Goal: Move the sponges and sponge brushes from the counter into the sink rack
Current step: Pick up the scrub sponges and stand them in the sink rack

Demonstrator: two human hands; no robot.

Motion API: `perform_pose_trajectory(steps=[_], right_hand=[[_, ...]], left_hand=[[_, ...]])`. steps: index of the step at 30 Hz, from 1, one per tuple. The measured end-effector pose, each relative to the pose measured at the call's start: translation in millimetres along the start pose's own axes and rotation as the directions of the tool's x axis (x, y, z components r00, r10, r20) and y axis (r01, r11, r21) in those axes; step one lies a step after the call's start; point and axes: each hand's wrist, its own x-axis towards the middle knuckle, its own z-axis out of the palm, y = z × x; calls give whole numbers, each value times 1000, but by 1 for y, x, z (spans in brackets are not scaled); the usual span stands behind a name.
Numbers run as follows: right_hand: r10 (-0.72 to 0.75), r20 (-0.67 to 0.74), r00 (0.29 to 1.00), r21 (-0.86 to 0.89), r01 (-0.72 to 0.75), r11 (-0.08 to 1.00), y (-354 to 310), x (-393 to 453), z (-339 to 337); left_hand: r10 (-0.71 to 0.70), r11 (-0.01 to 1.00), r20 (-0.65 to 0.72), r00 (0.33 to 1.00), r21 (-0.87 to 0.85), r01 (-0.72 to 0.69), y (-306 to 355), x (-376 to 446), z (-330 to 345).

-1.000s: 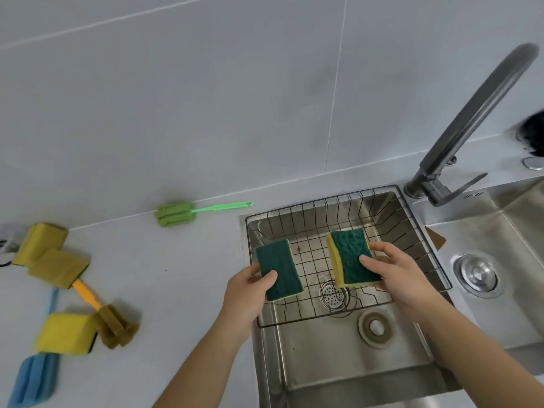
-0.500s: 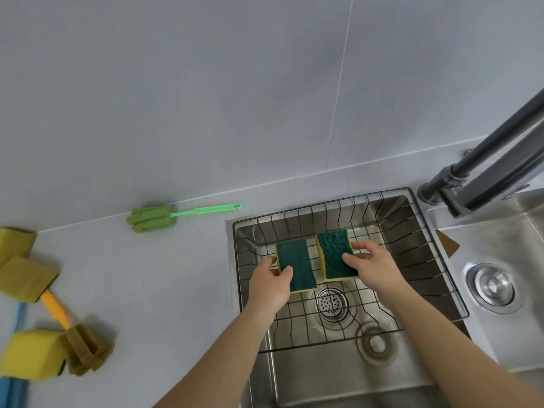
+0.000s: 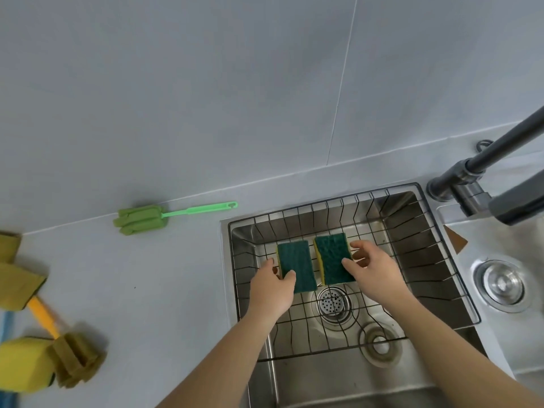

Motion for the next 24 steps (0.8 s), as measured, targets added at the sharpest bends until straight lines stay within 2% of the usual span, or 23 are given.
perform_pose_trajectory(steps=[3,6,9,12,14,17,20,24], right_hand=[[-77,-7,997,-170,75,983,-2,-2,-9],[-256,24,966,-320,250,914,-7,-7,-16],[-377,231,897,-473,442,762,-16,-5,-17],[-375,397,838,-608,546,577,-23,4,-11],[-367,441,819,-655,573,493,-24,9,-7],[-382,455,804,-671,592,446,-23,12,-5],[-411,453,791,-674,606,424,-22,13,-3],[-408,479,778,-659,625,419,-25,16,-3]], left_hand=[[68,997,50,996,38,-69,1,-7,-11],[205,947,56,977,241,-212,3,-12,-22],[378,780,165,911,473,-410,5,-8,-27],[399,600,302,866,628,-495,6,-1,-22],[387,506,344,856,697,-508,5,6,-16],[413,409,355,839,751,-519,4,15,-11],[475,375,347,809,752,-542,2,23,-12],[495,401,352,794,718,-568,-3,26,-18]])
